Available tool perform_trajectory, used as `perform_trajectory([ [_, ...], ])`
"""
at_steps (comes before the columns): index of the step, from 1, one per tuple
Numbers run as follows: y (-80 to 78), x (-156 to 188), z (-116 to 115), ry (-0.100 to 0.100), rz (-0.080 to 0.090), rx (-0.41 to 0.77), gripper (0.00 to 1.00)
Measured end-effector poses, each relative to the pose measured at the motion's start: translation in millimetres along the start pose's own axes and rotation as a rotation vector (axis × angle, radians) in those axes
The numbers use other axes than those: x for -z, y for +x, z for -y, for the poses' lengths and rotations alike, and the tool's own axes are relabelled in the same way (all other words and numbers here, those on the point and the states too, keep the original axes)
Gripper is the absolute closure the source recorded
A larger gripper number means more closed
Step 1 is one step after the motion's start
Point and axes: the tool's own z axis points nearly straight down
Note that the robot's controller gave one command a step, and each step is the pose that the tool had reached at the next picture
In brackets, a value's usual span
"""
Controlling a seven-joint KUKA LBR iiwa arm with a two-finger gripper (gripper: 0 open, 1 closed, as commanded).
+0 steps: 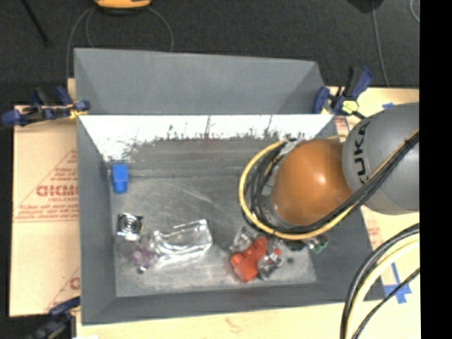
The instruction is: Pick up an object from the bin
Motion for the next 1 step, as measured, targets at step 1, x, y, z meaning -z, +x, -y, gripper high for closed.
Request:
perform_trajectory([
  [1,-0.7,62.8,2.4,0.002,0.002,-0.006,1.0],
])
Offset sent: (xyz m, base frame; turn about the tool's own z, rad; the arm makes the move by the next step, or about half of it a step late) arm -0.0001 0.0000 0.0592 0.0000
